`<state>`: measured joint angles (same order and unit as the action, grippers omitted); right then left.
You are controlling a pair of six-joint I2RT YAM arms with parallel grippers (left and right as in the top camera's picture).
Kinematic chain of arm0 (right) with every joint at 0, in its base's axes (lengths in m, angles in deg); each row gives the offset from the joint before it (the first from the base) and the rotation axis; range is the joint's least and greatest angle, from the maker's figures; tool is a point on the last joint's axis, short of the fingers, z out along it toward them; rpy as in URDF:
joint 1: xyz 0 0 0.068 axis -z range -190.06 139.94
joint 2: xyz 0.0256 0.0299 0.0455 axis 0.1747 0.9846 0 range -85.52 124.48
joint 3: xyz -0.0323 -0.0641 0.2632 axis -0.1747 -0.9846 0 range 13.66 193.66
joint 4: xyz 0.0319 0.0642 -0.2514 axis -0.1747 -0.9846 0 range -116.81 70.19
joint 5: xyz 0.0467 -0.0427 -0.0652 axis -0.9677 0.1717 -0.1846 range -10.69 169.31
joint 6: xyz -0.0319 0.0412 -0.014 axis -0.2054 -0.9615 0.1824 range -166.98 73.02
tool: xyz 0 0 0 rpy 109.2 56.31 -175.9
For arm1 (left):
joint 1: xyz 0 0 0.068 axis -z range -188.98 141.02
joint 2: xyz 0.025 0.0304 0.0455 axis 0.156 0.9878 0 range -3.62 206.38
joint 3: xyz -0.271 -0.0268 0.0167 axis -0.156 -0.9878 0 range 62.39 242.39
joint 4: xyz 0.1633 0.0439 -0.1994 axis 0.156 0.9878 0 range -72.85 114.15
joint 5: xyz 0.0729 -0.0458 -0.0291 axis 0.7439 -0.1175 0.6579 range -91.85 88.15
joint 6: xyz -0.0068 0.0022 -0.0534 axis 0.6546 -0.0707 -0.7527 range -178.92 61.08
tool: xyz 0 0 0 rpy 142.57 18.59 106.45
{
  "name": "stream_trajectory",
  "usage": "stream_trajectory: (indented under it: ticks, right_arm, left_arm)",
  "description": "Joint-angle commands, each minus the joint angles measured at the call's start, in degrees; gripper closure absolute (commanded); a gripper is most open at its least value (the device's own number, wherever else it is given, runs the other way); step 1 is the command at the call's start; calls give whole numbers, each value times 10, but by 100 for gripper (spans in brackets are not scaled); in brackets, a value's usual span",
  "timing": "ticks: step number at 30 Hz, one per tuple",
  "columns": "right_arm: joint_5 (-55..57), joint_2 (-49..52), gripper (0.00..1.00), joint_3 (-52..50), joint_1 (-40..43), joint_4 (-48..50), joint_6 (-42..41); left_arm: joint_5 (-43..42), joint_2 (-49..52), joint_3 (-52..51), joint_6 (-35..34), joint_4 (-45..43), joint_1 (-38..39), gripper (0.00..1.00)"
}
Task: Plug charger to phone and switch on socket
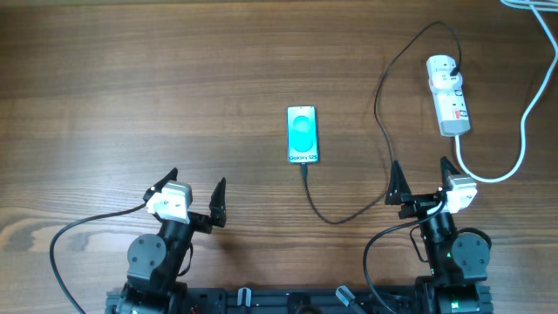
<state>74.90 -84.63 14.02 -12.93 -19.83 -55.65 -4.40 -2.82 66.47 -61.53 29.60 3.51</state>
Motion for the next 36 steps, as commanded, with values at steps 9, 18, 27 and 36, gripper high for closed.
stream_trajectory:
  ticks: [9,18,27,36]
  right_arm:
    - [10,-6,0,-1,-2,1,11]
    - [10,-6,0,-1,-2,1,11]
    - [10,-6,0,-1,-2,1,12]
    - [10,-6,0,-1,-2,1,12]
  left_arm:
    - [-6,-6,-3,7,-2,5,0]
    - [7,-6,-21,9,-59,1,0]
    - [13,-6,-38,9,-80,-18,0]
    - [11,-6,-38,9,-80,-27,0]
